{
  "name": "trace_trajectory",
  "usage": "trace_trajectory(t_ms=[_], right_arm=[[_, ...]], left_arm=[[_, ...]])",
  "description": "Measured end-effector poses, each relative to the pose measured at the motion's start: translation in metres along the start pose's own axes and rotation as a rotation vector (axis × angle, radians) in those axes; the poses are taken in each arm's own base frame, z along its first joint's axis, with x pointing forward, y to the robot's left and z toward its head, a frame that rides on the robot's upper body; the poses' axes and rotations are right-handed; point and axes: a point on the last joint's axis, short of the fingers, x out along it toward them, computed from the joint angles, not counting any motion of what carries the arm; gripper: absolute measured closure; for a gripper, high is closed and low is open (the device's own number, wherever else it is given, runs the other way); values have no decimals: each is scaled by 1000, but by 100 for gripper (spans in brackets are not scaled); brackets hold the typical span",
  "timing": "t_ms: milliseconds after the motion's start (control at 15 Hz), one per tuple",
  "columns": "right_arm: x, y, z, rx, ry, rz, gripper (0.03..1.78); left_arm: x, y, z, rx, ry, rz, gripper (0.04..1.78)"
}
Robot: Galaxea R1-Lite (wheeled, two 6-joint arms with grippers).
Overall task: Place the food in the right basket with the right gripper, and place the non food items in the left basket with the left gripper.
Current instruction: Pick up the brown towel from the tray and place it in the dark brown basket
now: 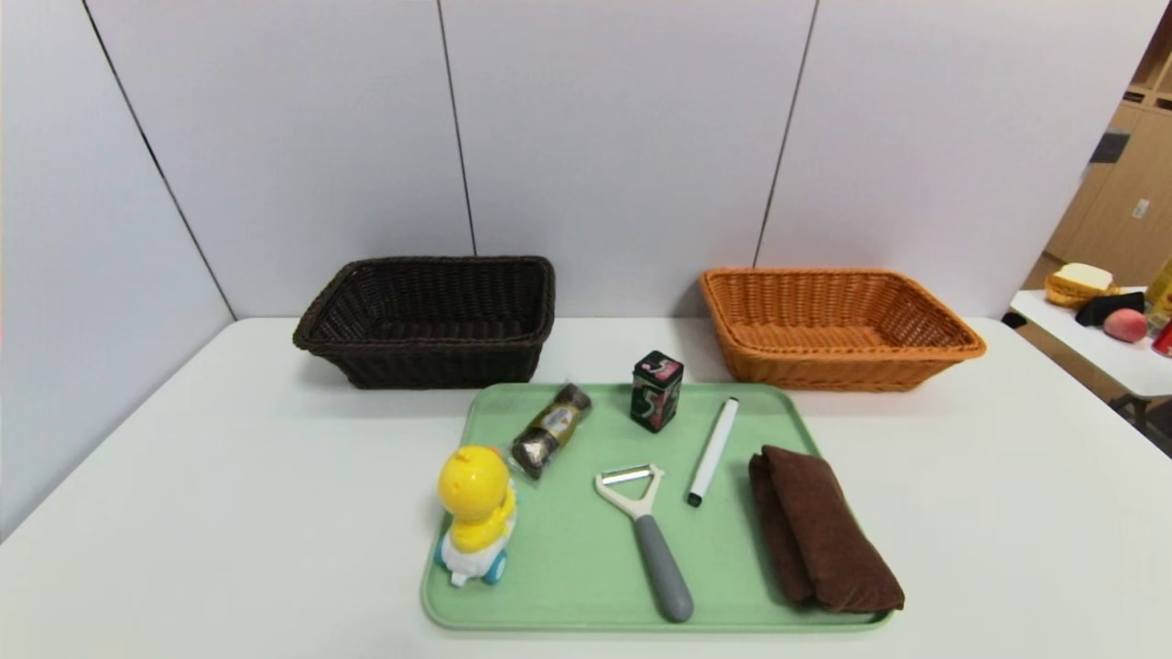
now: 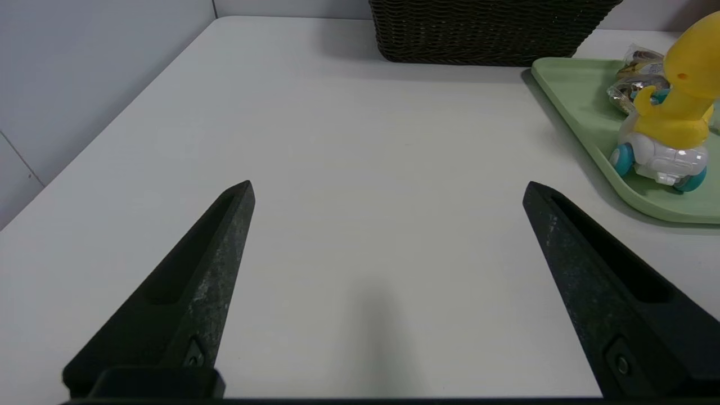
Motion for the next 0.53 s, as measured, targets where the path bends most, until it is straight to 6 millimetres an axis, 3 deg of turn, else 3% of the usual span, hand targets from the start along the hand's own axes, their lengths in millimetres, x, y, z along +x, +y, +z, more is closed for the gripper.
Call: trace_trajectory(t_ms=[533], right_arm=[[-1,0,2,-5,1,0,10]], left_arm=[[-1,0,1,6,-2,11,13]])
